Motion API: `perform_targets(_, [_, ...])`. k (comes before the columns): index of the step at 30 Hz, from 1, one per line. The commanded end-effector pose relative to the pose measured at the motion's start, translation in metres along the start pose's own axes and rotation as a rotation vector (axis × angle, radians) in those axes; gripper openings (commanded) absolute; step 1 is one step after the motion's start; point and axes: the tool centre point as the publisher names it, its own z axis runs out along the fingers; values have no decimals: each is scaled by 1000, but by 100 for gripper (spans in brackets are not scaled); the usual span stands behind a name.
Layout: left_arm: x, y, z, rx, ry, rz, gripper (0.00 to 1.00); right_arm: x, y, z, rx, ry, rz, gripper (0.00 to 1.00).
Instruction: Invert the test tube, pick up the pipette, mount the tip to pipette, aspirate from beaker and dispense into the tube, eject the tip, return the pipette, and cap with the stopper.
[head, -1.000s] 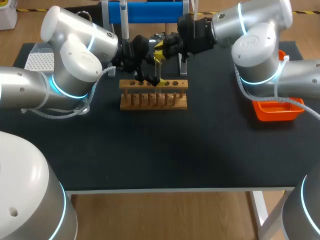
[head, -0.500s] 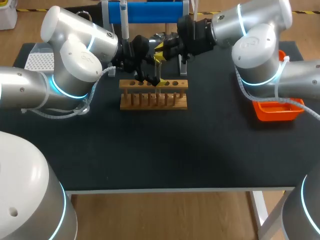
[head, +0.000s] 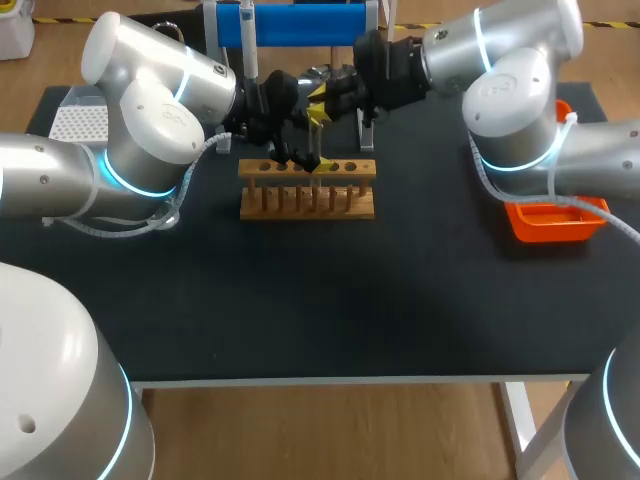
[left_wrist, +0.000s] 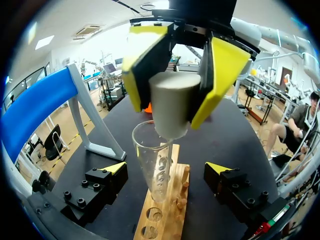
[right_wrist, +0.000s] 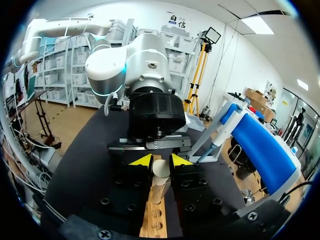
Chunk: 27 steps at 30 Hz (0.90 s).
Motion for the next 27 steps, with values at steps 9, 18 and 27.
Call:
perform_targets(9, [0, 0, 0, 0, 1, 0, 100, -3, 2, 2, -3, -6, -6, 0])
perform_targets(18, [0, 0, 0, 0, 1, 0, 100, -5, 2, 3, -2, -13, -4, 0])
perform_targets(27, [0, 0, 0, 0, 1, 0, 100, -6, 0, 5, 4, -14, -1, 0])
